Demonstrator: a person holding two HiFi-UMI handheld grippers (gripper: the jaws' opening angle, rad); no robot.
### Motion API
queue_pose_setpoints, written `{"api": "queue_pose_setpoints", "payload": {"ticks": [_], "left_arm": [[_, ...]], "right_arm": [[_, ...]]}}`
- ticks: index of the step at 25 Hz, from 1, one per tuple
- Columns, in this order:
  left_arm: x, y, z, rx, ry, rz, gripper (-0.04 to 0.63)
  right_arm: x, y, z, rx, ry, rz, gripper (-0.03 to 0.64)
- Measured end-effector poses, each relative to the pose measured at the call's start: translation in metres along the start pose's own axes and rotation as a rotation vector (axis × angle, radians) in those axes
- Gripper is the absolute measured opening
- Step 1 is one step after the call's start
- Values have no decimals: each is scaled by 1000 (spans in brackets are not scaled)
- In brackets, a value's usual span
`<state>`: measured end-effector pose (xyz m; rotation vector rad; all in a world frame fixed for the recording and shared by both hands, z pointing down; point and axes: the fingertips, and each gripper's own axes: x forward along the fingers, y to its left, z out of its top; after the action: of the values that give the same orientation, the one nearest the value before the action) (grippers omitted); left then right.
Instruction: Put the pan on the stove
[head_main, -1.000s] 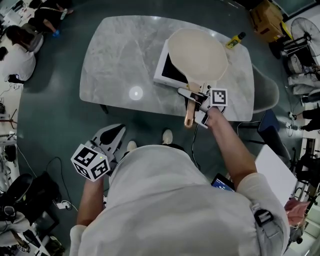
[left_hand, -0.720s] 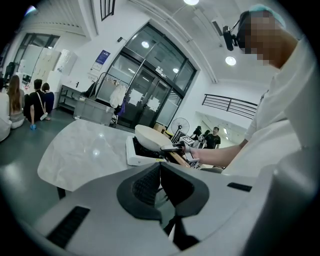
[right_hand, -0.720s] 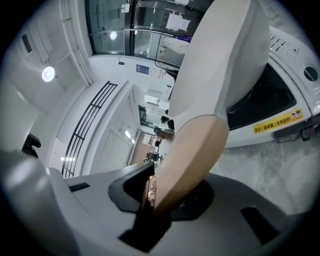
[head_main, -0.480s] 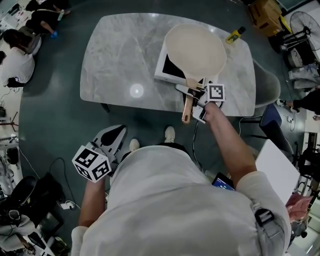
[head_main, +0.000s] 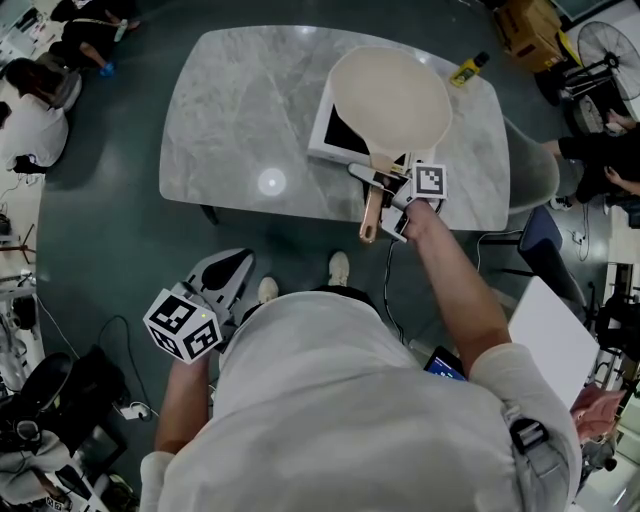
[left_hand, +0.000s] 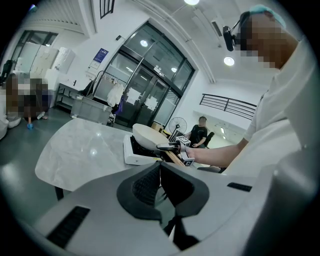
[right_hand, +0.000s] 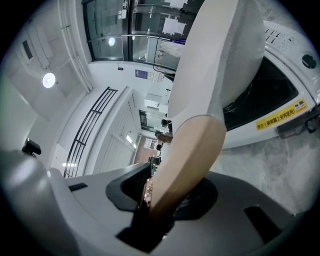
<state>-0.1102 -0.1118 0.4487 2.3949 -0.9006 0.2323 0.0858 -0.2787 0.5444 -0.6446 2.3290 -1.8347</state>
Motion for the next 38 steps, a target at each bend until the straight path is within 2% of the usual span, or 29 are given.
{"api": "queue_pose_setpoints", "payload": {"ticks": [6,15,19,25,30,38], "left_arm": [[0,-2,0,1,0,-5,18],[7,-5,-2,0,5,-7,18],[9,-7,-1,0,4,-11,18],[10,-8,0,-4,9,-11,18],[14,-10,0,6,14,-38,18],[20,-18,3,41,27,-106,18]], "right_arm": [[3,4,-1,38,-6,42,207],[3,-1,0,66,-30,59,181],[3,-2,0,68,-37,66,200],[2,-1,-3,81,-44,83,263],[-8,1,-6,88,-61,88,312],[-51,5,-17,88,-132,56,331]]}}
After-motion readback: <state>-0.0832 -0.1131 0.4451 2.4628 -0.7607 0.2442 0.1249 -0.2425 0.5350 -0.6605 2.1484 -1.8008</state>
